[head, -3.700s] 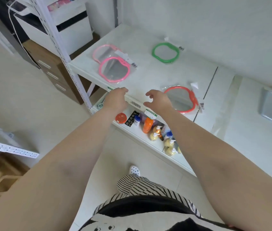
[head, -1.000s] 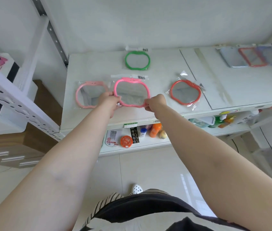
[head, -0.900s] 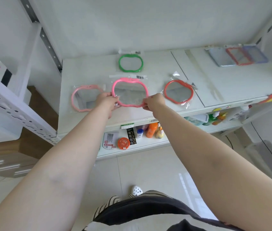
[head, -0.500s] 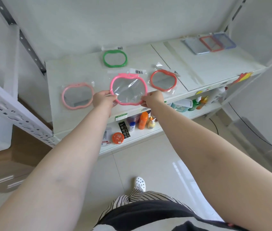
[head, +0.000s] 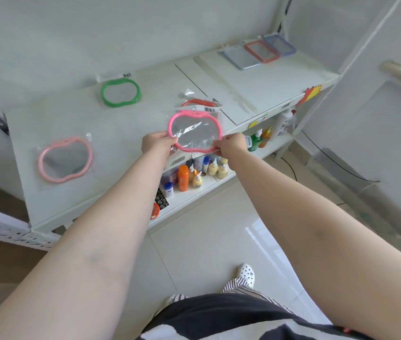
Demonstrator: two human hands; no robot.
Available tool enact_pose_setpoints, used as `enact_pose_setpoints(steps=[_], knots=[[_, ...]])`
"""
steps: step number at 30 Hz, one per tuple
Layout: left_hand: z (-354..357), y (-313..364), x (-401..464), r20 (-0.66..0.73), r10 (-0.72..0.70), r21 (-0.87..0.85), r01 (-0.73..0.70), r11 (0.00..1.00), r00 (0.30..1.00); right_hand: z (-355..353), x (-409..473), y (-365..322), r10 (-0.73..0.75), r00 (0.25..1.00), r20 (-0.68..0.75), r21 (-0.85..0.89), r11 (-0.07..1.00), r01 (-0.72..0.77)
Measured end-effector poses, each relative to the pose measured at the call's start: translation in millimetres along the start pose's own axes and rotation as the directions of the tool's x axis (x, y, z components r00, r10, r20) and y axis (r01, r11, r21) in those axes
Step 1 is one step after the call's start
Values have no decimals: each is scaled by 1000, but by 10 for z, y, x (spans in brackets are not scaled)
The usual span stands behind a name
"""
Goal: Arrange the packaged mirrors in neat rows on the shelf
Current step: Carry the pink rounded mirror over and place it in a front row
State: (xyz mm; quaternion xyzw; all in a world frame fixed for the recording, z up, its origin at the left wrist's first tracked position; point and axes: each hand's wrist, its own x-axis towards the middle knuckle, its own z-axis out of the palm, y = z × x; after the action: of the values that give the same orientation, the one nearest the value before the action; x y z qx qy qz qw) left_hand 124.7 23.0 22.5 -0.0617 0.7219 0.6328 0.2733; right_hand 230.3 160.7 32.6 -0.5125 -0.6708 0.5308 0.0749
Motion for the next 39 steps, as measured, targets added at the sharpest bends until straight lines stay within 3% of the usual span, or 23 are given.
enact_pose_setpoints(steps=[9, 18, 39], knots=[[1862, -17, -113, 173, -40, 12, 38, 999, 984, -1457, 897, 408, 59, 991, -116, 132, 990, -44], [3390, 34, -268, 269, -45, 11, 44, 999, 962, -2739, 1685, 704, 61, 977, -205, 142, 989, -32], [5263, 638, 905, 395, -99, 163, 36, 986, 913, -3619, 3411, 344, 233, 919, -319, 375, 921, -103]])
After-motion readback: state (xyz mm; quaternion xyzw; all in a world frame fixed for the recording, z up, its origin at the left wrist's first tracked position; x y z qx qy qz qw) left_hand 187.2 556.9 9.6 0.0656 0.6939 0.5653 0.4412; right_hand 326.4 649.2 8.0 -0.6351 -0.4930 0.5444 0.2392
